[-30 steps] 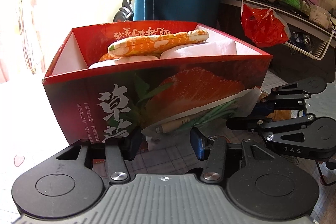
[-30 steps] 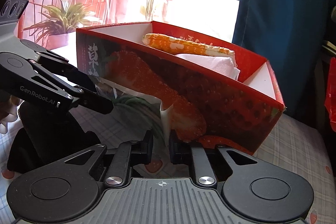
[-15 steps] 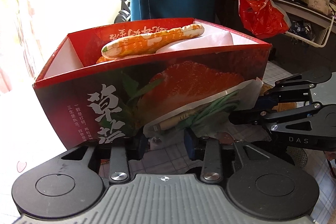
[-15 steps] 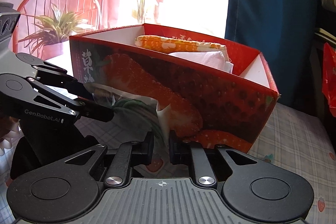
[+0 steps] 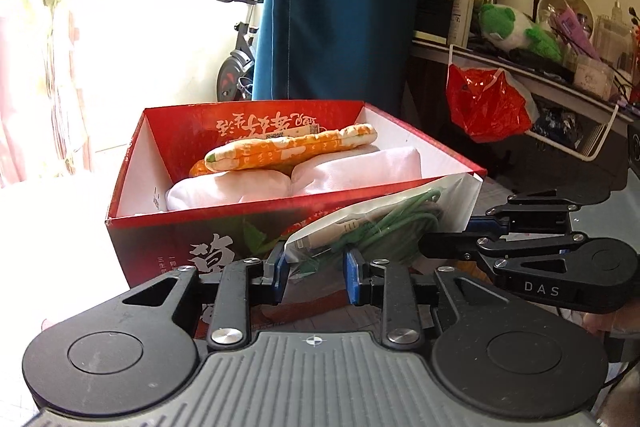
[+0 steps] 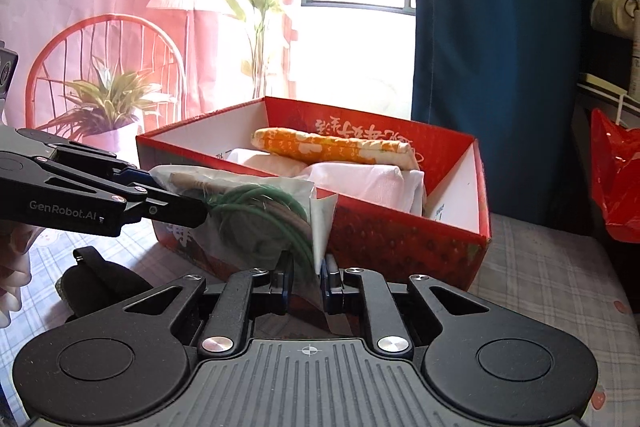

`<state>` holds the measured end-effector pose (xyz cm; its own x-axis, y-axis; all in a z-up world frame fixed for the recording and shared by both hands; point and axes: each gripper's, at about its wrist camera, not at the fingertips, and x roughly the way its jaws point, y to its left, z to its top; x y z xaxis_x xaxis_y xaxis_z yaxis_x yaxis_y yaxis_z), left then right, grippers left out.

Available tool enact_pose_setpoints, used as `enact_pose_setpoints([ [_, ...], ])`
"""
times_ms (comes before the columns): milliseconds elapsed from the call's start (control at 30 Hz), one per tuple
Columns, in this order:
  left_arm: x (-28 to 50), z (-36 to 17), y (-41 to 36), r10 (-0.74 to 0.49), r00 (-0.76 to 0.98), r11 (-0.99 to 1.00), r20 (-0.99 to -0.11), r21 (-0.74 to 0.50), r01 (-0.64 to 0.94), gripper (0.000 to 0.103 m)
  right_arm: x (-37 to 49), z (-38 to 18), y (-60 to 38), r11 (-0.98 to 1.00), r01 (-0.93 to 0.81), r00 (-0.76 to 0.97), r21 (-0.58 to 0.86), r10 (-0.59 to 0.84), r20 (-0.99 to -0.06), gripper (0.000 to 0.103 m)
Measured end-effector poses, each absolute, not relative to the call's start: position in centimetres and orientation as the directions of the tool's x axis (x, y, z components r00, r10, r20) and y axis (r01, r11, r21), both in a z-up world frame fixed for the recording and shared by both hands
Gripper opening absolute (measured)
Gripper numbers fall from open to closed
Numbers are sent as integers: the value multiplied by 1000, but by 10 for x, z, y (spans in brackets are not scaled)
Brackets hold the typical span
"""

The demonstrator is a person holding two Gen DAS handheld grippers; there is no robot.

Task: Organize soft objects
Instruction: 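Carry the cable bag with both grippers over the red box and lower it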

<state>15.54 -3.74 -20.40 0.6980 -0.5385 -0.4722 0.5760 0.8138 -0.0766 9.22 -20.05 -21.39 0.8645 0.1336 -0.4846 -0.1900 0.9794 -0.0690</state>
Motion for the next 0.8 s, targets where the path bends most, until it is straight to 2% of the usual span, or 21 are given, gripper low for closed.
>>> enact_pose_setpoints([
  [367,141,-196,-39,-523,712,823,-468,-63,564,30,80,-205,-195,979,-192,867,-69,136,-480,13],
  [800,140,-138,-32,-532,756,825,-381,-31,565,30,82,-154,-201,977,-212,902,-17,189,-389,13],
])
